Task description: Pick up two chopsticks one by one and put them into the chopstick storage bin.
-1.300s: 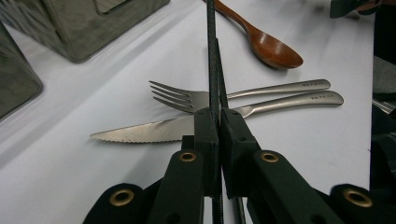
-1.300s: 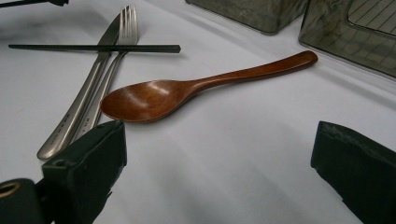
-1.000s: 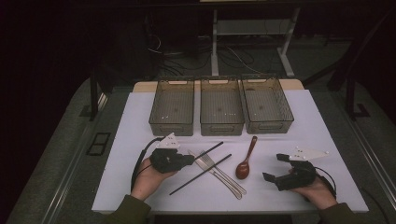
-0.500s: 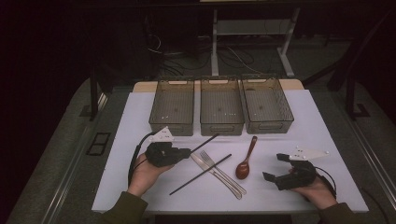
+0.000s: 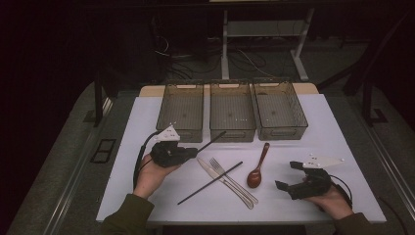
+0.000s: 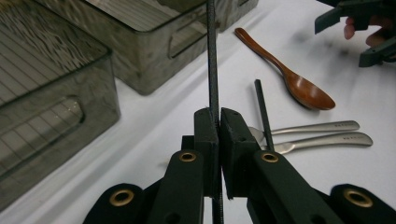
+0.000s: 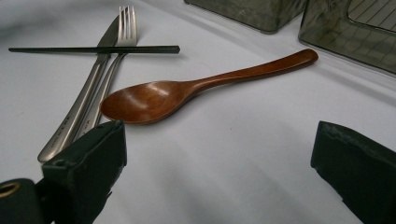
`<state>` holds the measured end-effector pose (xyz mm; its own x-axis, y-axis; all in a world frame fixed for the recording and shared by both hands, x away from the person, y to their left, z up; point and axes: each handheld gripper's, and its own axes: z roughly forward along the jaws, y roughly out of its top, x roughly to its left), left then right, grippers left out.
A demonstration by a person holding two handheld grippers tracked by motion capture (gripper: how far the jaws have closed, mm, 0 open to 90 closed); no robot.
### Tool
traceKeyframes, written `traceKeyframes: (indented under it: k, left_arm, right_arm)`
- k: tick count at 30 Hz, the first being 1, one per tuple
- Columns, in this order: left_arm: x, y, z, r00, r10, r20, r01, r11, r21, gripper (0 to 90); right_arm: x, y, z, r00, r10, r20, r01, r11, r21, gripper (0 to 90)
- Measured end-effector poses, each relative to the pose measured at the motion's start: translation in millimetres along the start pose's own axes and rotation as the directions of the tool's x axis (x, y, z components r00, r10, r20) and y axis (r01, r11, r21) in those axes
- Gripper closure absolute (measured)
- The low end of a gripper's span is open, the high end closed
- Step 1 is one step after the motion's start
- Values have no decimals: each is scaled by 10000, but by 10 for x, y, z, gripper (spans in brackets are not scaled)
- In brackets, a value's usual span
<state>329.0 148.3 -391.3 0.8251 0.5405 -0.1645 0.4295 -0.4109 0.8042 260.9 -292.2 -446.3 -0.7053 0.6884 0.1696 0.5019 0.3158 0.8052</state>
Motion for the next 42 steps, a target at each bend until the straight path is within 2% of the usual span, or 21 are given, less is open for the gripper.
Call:
traceKeyframes:
  k: [9,17,25,33,42]
  left_arm:
    - [90,118,-14,9998,0,-220,-4,9999,-156,848]
    - [141,211,-11,9994,92,-344,-95,9999,-96,848]
    - [223,286,-11,9987,16,-507,-18,10000,-41,848]
    - [320,448,-46,9970,107,-763,-116,9999,-113,848]
    - [458,625,-34,9937,-50,-1119,20,9996,-270,848]
  right_arm:
    - [1,-3,1,10000,9,20,-9,10000,2,29]
    - [0,-5,-4,10000,20,25,-20,10000,36,29]
    - [-4,-4,-7,10000,23,14,-23,10000,14,29]
    - [-2,-9,-5,9999,98,28,-98,9999,42,29]
    - [2,-7,1,9999,99,12,-99,9999,42,29]
